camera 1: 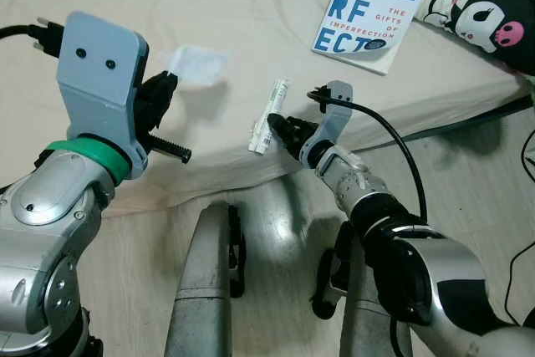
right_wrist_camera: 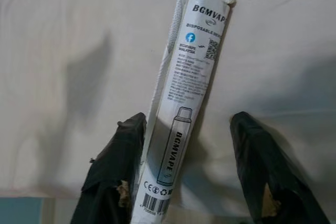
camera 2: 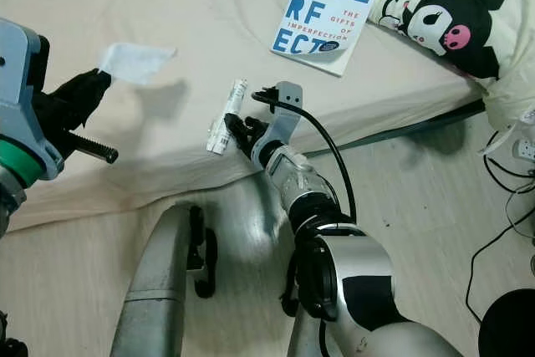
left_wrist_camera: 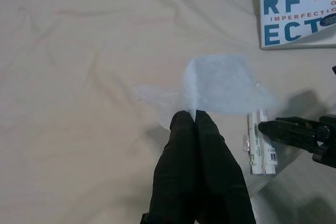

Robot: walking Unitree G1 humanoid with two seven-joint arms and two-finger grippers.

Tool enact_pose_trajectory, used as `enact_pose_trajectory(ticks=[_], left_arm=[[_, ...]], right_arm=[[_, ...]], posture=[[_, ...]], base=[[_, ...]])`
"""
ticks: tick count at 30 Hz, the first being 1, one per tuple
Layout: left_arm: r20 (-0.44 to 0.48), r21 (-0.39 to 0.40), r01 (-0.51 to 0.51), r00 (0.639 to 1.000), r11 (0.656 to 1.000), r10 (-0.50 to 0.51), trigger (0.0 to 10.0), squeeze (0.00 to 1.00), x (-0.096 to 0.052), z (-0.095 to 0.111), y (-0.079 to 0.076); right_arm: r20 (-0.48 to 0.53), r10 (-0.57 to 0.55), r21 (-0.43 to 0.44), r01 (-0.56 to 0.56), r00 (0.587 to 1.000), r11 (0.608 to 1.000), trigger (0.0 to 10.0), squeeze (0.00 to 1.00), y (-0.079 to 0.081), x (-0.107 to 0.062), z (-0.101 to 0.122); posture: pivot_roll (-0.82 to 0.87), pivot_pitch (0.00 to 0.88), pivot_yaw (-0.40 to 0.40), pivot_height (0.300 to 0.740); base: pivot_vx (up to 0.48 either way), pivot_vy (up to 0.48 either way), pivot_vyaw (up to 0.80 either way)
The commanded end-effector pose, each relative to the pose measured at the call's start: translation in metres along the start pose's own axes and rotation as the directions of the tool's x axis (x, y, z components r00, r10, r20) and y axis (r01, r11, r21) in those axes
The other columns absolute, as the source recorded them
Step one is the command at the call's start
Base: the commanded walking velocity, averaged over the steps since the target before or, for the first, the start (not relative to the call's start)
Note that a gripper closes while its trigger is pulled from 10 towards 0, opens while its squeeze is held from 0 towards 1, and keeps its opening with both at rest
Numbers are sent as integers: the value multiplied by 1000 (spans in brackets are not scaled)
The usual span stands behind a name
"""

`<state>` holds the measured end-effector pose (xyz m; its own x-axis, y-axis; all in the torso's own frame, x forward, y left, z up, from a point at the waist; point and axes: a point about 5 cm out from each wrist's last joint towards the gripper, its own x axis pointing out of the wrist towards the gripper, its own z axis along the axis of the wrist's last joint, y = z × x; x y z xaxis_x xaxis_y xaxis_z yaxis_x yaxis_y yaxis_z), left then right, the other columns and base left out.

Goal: Clean up the room

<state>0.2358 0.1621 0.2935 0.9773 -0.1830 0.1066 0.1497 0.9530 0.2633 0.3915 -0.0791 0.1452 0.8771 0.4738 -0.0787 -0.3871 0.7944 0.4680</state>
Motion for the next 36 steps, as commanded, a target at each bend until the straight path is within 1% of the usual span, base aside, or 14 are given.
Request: enact_pose_trajectory(ticks=[1, 2, 3, 7, 10, 11, 12, 13, 14, 21, 28, 34, 35, 36], left_arm=[[-8, 0, 5, 1000, 1000, -5, 10000, 0, -4, -1, -2], [-9, 0, 2, 1000, 1000, -2, 10000, 0, -4, -1, -2], [-11, 0, -1, 1000, 1000, 1, 10000, 0, -4, -1, -2], [-13, -1, -4, 1000, 1000, 4, 10000, 0, -4, -1, -2], [-14, -2, -4, 1000, 1000, 4, 10000, 0, -4, -1, -2], [-14, -2, -4, 1000, 1000, 4, 10000, 0, -5, -1, -2], [-15, -2, -5, 1000, 1000, 5, 10000, 0, -5, -1, -2], [-16, -2, -6, 1000, 1000, 6, 10000, 0, -5, -1, -1], [-17, -3, -7, 1000, 1000, 6, 10000, 0, -5, 0, -1], [-22, -6, -7, 1000, 1000, 7, 10000, 0, -5, -1, -2], [-25, -10, -15, 1000, 1000, 15, 10000, 0, -3, -2, -1], [5, -36, -12, 1000, 999, 12, 10000, 0, 5, -4, -8], [5, -36, -12, 1000, 999, 12, 10000, 0, 5, -4, -8], [16, -43, -6, 1000, 999, 7, 10000, 0, 7, -3, -9]], right_arm=[[-89, -26, 54, 31, 996, 998, 10000, 349, -8, -7, -25], [-84, 4, 65, 1, 996, 998, 10000, 0, -6, -6, -23], [-73, 38, 70, -33, 997, 997, 10000, 0, -2, -5, -20], [-50, 105, 76, -101, 993, 992, 10000, 0, 4, -2, -15], [-51, 111, 77, -107, 993, 991, 10000, 0, 6, -1, -14], [-64, 101, 80, -95, 993, 992, 4588, 0, 6, -1, -15], [-93, 67, 69, -61, 993, 996, 1922, 0, 5, -1, -19], [-114, 42, 59, -36, 993, 998, 1922, 0, 3, -1, -21], [-132, 21, 50, -14, 991, 999, 0, 0, 2, -2, -24], [-165, -15, 51, 24, 986, 998, 0, 0, -1, -4, -28], [-137, 22, 58, -14, 990, 998, 0, 0, -2, -4, -23], [-13, 74, 54, -74, 997, 996, 0, 0, -4, -3, 3], [-13, 74, 54, -74, 997, 996, 0, 0, -4, -3, 3], [9, 91, 37, -91, 996, 995, 0, 0, -4, -3, 8]], posture=[[358, 530, 113, 617], [358, 530, 113, 617], [360, 529, 113, 617], [359, 529, 114, 617], [358, 527, 115, 617], [360, 528, 116, 617], [362, 529, 118, 617], [362, 529, 118, 617], [362, 529, 118, 617], [364, 530, 119, 617], [351, 505, 114, 617], [299, 436, 76, 617], [299, 436, 76, 617], [282, 417, 67, 617]], base=[[0, 0, 0], [0, 0, 0], [0, 0, 0], [0, 0, 0], [0, 0, 0], [0, 0, 0], [0, 0, 0], [0, 0, 0], [0, 0, 0], [0, 0, 0], [0, 0, 0], [0, 0, 0], [0, 0, 0], [0, 0, 0]])
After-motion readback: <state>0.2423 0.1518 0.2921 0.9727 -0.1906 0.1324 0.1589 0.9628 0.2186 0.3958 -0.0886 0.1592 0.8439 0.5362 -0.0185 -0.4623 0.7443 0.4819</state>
